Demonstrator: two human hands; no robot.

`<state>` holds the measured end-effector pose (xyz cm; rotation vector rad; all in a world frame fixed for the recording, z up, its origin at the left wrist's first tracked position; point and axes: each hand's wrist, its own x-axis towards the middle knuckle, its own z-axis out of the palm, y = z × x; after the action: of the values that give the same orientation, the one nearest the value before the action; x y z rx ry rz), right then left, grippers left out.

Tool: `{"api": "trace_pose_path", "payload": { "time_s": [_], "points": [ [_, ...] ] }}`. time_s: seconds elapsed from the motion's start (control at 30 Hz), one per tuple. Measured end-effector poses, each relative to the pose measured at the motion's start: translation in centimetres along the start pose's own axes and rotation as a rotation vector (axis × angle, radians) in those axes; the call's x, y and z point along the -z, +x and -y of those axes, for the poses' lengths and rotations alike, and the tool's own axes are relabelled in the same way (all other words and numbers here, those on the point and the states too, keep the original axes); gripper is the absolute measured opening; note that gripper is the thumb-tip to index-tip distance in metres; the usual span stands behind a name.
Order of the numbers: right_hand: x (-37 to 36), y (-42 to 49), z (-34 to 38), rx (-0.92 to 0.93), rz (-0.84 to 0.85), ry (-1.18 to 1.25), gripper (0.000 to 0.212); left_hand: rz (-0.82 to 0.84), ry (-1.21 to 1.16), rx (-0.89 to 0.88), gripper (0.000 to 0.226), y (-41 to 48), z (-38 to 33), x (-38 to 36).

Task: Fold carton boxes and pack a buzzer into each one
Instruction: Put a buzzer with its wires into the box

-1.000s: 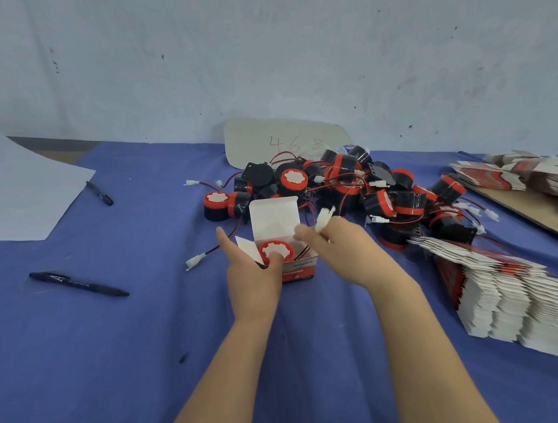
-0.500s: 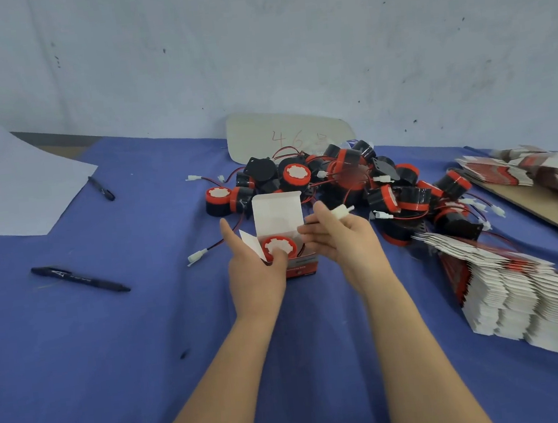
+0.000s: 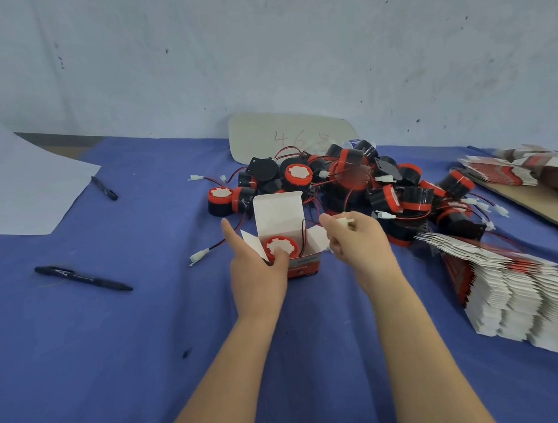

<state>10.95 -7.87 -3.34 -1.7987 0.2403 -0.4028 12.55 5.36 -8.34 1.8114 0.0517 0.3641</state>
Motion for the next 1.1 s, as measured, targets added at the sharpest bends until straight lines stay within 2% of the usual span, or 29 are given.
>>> {"api": "trace_pose_path", "payload": {
  "time_s": [0.1, 0.17, 0.3, 0.37, 0.47, 0.53, 0.67, 0.7, 0.77, 0.83, 1.03, 1.1],
  "points": [
    [0.6, -0.2, 0.3, -0.083, 0.118, 0.350, 0.021, -0.002, -0.011, -0.004, 0.089, 0.0, -0.1, 0.0],
    [0.6, -0.1, 0.3, -0.092, 0.122, 0.400, 0.023, -0.002, -0.008, -0.006, 0.089, 0.0, -0.1, 0.0],
    [-0.2, 0.1, 0.6, -0.083, 0.001, 0.043, 0.037, 0.004, -0.001, 0.002, 0.090, -0.1, -0.1, 0.1],
    [-0.2, 0.4, 0.9, -0.095, -0.012, -0.053, 0.029, 0.007, -0.004, 0.011, 0.091, -0.1, -0.2, 0.1],
    [-0.1, 0.7, 1.9, -0.162, 0.112, -0.079, 0.013, 0.011, -0.012, 0.016, 0.091, -0.1, -0.3, 0.1],
    [0.0, 1.0, 2.4, -0.165, 0.178, -0.148, 0.015, 0.015, -0.015, 0.025, 0.091, -0.1, -0.4, 0.1],
    [-0.4, 1.0, 3.3, 0.002, 0.248, -0.448, 0.014, 0.016, -0.010, 0.044, 0.092, 0.0, -0.4, 0.1],
    [-0.6, 0.9, 3.3, 0.031, 0.257, -0.509, 0.015, 0.017, -0.008, 0.047, 0.091, 0.0, -0.4, 0.1],
    [-1.0, 1.1, 3.2, 0.054, 0.257, -0.552, 0.043, 0.019, -0.004, 0.049, 0.092, -0.1, -0.4, 0.1],
    [-1.3, 1.2, 2.9, 0.065, 0.218, -0.519, 0.055, 0.018, -0.004, 0.043, 0.092, -0.1, -0.4, 0.1],
    [-2.0, 1.9, 1.9, 0.082, -0.096, -0.298, 0.024, 0.019, -0.016, 0.047, 0.091, -0.2, -0.4, 0.1],
    [-2.3, 1.9, 1.6, 0.117, -0.184, -0.241, 0.021, 0.019, -0.017, 0.045, 0.091, -0.2, -0.4, 0.1]
  ]
}}
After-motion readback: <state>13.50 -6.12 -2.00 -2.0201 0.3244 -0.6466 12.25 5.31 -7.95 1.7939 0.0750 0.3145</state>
